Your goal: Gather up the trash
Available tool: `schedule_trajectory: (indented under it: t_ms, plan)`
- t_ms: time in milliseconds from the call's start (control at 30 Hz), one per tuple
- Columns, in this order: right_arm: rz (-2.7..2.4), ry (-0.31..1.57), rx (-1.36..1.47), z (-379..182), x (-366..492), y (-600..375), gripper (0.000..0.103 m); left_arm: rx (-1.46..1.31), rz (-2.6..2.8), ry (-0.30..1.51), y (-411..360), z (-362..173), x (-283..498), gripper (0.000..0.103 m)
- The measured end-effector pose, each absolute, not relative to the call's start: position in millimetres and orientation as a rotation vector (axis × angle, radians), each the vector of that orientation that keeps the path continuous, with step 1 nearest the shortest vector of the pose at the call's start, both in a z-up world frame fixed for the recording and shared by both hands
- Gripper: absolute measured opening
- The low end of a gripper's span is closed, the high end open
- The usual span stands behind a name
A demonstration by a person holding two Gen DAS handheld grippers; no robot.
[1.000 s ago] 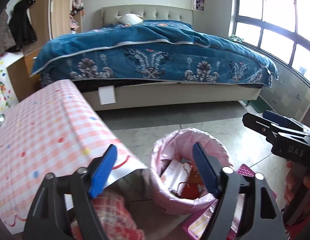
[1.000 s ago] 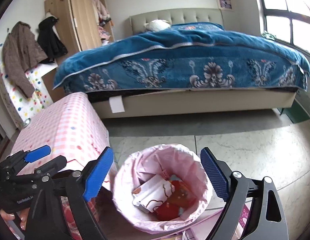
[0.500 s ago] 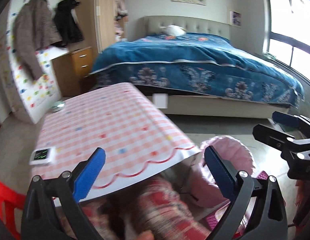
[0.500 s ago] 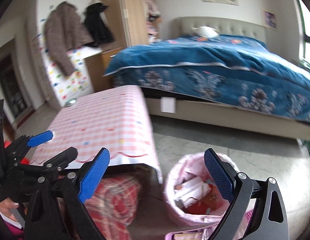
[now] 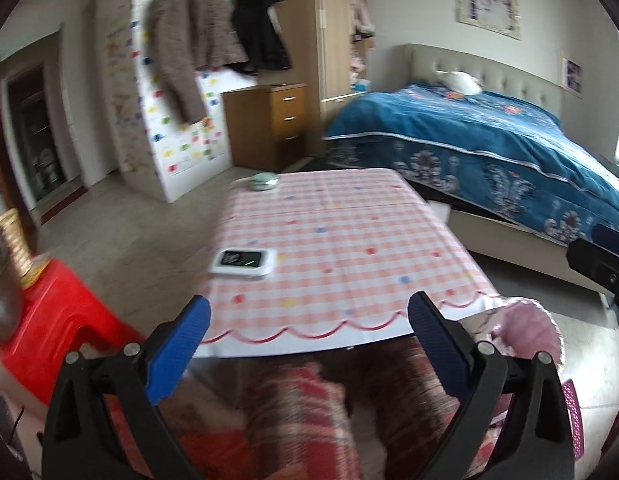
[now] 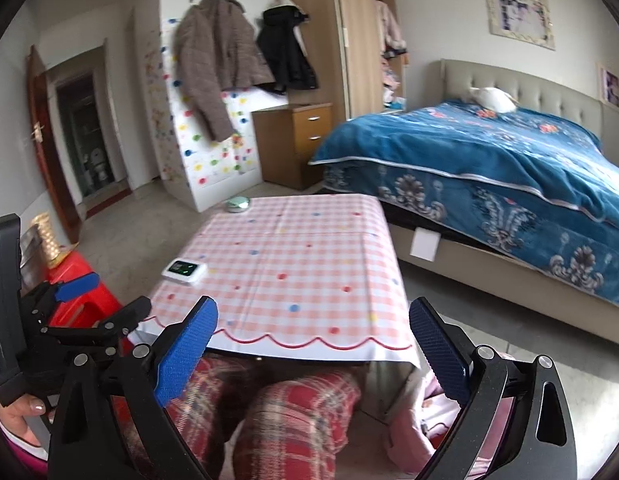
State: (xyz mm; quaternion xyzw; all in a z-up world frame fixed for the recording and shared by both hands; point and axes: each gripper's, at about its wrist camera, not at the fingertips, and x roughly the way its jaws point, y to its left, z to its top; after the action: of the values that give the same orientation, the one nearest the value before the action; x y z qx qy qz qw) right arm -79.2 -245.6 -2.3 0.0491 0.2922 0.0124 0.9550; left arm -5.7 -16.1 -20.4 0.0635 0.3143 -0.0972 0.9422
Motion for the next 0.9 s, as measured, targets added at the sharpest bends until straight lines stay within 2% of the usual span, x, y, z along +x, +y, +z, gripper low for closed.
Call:
schedule_trajectory:
  t_ms: [367,900]
  plan:
    - [0.086,0.656,0.048,-1.4,-59.3,-193.8,0.095,0.113,-0.078,0.668,24.6,-25.8,-10.1,0.096]
    - [0.094,0.659,0.049,-11.2,-59.1,-198.6,0.095,0.109,-0.080,0.656,28.2,-21.5,-9.5,0.096]
